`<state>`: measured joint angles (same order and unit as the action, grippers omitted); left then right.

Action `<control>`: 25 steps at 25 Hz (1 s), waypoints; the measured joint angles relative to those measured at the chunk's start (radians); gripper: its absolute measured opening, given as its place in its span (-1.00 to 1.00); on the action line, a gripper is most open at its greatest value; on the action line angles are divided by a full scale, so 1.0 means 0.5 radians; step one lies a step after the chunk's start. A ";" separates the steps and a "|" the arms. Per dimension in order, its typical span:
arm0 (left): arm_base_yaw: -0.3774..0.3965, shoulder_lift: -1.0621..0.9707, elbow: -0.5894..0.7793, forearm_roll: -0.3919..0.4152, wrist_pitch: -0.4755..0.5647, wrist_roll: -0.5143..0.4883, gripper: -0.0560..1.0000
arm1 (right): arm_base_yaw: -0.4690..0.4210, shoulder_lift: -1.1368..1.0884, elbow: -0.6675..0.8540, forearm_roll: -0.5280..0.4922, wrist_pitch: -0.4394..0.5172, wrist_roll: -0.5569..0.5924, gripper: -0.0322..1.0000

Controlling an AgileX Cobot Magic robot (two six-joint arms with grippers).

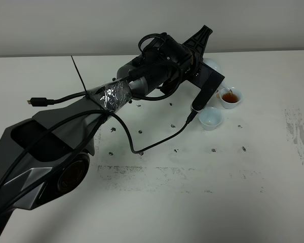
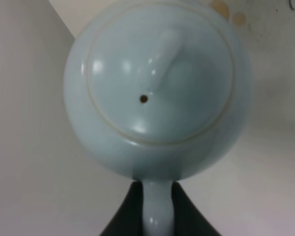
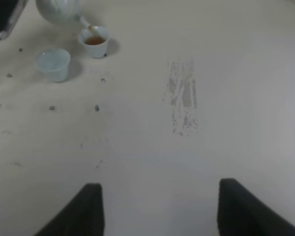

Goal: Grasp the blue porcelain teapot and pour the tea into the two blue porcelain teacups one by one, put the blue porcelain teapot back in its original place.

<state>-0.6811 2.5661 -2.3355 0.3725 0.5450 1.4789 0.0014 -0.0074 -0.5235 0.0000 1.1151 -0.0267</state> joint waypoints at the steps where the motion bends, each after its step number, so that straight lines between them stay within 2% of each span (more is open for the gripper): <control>1: 0.000 0.000 0.000 0.000 0.000 0.000 -0.89 | 0.000 0.000 0.000 0.000 0.000 0.000 0.00; 16: 0.000 0.000 0.000 -0.011 0.000 -0.007 -0.89 | 0.000 0.000 0.000 0.000 0.000 0.002 0.00; 22: 0.004 0.000 0.000 -0.054 0.049 -0.060 -0.89 | 0.000 0.000 0.000 0.000 0.000 0.002 0.00; 25: 0.010 0.000 0.000 -0.075 0.060 -0.150 -0.89 | 0.000 0.000 0.000 0.000 0.000 0.002 0.00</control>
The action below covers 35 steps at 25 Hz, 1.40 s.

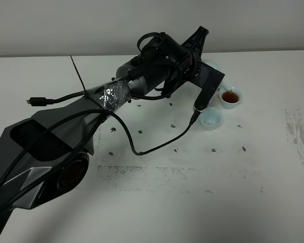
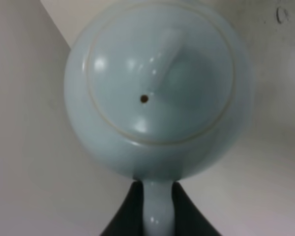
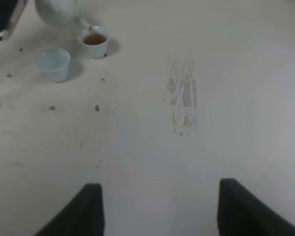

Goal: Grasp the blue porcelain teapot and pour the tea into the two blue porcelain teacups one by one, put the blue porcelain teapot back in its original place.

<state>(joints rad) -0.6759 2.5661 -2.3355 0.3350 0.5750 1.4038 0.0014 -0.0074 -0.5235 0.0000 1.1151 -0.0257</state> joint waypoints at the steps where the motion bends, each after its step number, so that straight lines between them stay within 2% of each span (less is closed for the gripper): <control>1: 0.004 0.000 0.000 -0.020 0.001 -0.034 -0.89 | 0.000 0.000 0.000 0.000 0.000 0.000 0.00; 13: 0.060 0.000 0.000 -0.440 0.051 -0.335 -0.89 | 0.000 0.000 0.000 0.000 0.000 0.000 0.00; 19: 0.152 -0.004 0.000 -0.538 0.213 -0.650 -0.89 | 0.000 0.000 0.000 0.000 0.000 0.000 0.00; 23: 0.276 -0.047 0.000 -0.848 0.320 -0.717 -0.89 | 0.000 0.000 0.000 0.000 0.000 0.000 0.00; 26: 0.363 -0.076 0.000 -1.195 0.448 -0.671 -0.89 | 0.000 0.000 0.000 0.000 0.000 0.000 0.00; 28: 0.406 -0.078 0.000 -1.358 0.547 -0.644 -0.89 | 0.000 0.000 0.000 0.000 0.000 0.000 0.00; 31: 0.447 -0.078 0.000 -1.483 0.666 -0.640 -0.89 | 0.000 0.000 0.000 0.000 0.000 0.000 0.00; 35: 0.461 -0.078 0.000 -1.519 0.668 -0.638 -0.89 | 0.000 0.000 0.000 0.000 0.000 0.000 0.00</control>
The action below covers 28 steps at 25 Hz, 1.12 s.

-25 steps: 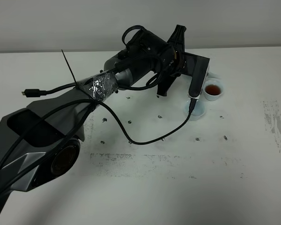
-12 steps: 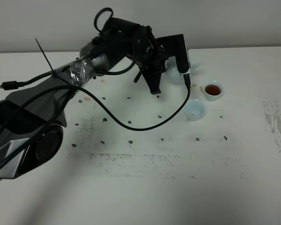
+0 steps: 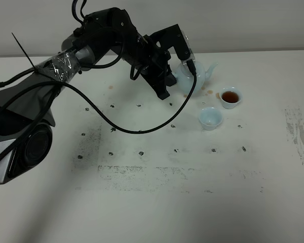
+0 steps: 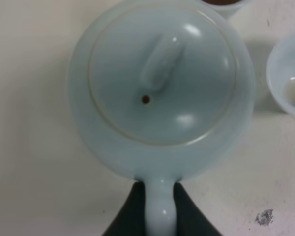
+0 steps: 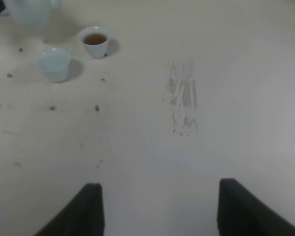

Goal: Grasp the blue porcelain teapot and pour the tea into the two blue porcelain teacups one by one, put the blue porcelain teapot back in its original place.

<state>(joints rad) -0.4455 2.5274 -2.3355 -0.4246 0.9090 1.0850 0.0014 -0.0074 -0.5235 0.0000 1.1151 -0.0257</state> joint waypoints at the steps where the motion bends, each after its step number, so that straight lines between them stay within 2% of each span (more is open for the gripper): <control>1: 0.002 0.000 0.000 -0.005 -0.002 0.000 -0.89 | 0.000 0.000 0.000 0.000 0.000 0.000 0.00; 20: 0.002 0.164 -0.016 -0.031 -0.095 0.058 -0.89 | 0.000 0.000 0.000 0.000 0.000 0.000 0.00; 25: 0.004 0.062 -0.016 -0.016 0.043 0.072 -0.89 | 0.000 0.000 0.000 0.000 0.000 0.000 0.00; 28: 0.005 -0.045 -0.016 -0.006 0.125 0.172 -0.89 | 0.000 0.000 0.000 0.000 0.000 0.000 0.00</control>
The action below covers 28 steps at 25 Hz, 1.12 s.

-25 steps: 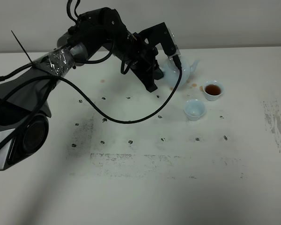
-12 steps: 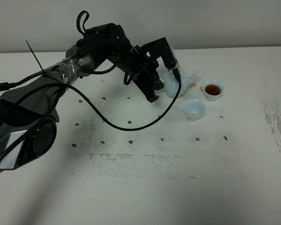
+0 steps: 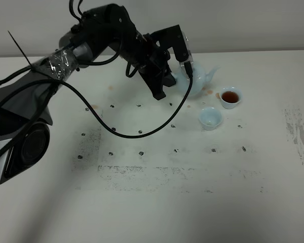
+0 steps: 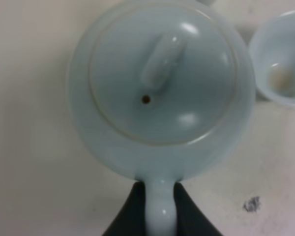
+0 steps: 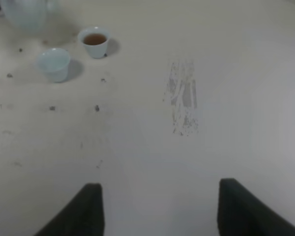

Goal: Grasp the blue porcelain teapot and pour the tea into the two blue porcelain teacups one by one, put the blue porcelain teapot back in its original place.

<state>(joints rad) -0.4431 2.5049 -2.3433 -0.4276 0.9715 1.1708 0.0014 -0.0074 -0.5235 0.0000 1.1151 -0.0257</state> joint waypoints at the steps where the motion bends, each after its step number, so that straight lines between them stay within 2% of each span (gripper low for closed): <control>1: 0.000 -0.025 0.000 0.021 0.027 0.058 -0.89 | 0.000 0.000 0.000 0.000 0.000 0.000 0.00; 6: -0.031 -0.063 0.000 0.184 0.083 0.373 -0.89 | 0.000 0.000 0.000 0.000 0.000 0.000 0.00; 13: -0.139 -0.060 0.000 0.437 0.083 0.666 -0.89 | 0.000 0.000 0.000 0.000 0.000 0.000 0.00; 19: -0.198 -0.060 0.000 0.679 0.032 0.728 -0.89 | 0.000 0.000 0.000 0.000 0.000 0.000 0.00; 24: -0.202 -0.060 0.000 0.733 0.033 0.771 -0.89 | 0.000 0.000 0.000 0.000 0.000 0.000 0.00; 28: -0.209 -0.060 0.000 0.738 0.134 0.881 -0.89 | 0.000 0.000 0.000 0.000 0.000 0.000 0.00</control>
<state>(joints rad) -0.5477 2.4749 -2.3433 -0.0587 1.0386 1.6114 0.0014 -0.0074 -0.5235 0.0000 1.1151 -0.0257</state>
